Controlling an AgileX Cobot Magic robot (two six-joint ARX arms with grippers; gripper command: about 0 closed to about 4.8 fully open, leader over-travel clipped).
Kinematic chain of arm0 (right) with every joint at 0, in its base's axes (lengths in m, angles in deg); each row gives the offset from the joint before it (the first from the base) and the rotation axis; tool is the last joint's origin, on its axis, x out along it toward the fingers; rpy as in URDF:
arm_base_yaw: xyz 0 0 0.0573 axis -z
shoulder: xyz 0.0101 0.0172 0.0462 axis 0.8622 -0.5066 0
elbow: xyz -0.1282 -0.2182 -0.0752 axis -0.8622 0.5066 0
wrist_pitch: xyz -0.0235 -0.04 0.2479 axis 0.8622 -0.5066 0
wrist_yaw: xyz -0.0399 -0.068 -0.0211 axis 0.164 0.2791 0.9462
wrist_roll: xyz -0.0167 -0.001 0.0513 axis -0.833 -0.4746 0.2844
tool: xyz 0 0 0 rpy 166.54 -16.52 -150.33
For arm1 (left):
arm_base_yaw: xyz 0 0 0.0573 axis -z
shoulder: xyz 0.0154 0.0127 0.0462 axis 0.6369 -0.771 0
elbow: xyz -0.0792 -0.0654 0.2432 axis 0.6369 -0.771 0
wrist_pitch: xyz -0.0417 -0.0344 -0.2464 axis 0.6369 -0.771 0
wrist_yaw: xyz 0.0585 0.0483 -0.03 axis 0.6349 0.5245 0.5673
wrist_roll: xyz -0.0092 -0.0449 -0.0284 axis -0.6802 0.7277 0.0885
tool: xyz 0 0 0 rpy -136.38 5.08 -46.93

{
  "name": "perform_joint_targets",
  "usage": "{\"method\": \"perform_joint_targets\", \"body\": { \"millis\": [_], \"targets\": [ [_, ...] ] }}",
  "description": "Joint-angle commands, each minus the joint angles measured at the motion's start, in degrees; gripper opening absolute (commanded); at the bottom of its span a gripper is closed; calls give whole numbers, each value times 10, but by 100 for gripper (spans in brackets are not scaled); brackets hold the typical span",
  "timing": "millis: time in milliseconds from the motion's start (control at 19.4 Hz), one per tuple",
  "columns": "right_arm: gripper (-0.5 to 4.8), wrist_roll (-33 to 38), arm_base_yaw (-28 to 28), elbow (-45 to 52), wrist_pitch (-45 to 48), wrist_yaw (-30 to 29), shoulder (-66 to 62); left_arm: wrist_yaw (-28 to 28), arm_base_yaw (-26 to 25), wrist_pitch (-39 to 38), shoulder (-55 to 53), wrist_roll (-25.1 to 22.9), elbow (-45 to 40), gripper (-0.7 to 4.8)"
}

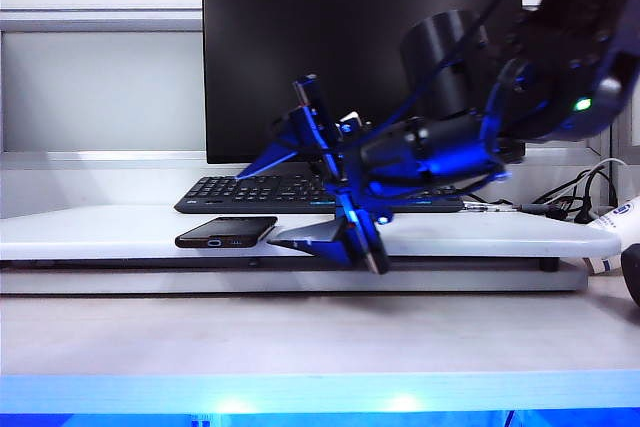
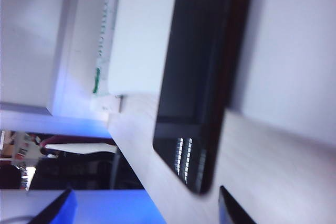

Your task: Put the phone on top of the Rubik's Cube.

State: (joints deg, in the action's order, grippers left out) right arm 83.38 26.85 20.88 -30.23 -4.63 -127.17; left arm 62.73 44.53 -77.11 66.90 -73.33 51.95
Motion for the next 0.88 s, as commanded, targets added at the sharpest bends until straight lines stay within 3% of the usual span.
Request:
{"method": "perform_joint_targets", "body": {
  "millis": [51, 412, 669, 721, 875],
  "targets": [
    [343, 16, -6, -28, 7, 0, -24, -12, 0, -33, 0, 2, 5, -6],
    [320, 27, -23, -52, 6, 16, -67, -12, 0, -33, 0, 2, 5, -6],
    [199, 26, -27, -52, 11, 33, -69, -12, 0, -33, 0, 2, 5, -6],
    [197, 26, -27, -52, 12, 37, -69, -12, 0, -33, 0, 2, 5, -6],
    [88, 26, -27, -52, 12, 40, -69, -12, 0, -33, 0, 2, 5, -6]
  ]
}}
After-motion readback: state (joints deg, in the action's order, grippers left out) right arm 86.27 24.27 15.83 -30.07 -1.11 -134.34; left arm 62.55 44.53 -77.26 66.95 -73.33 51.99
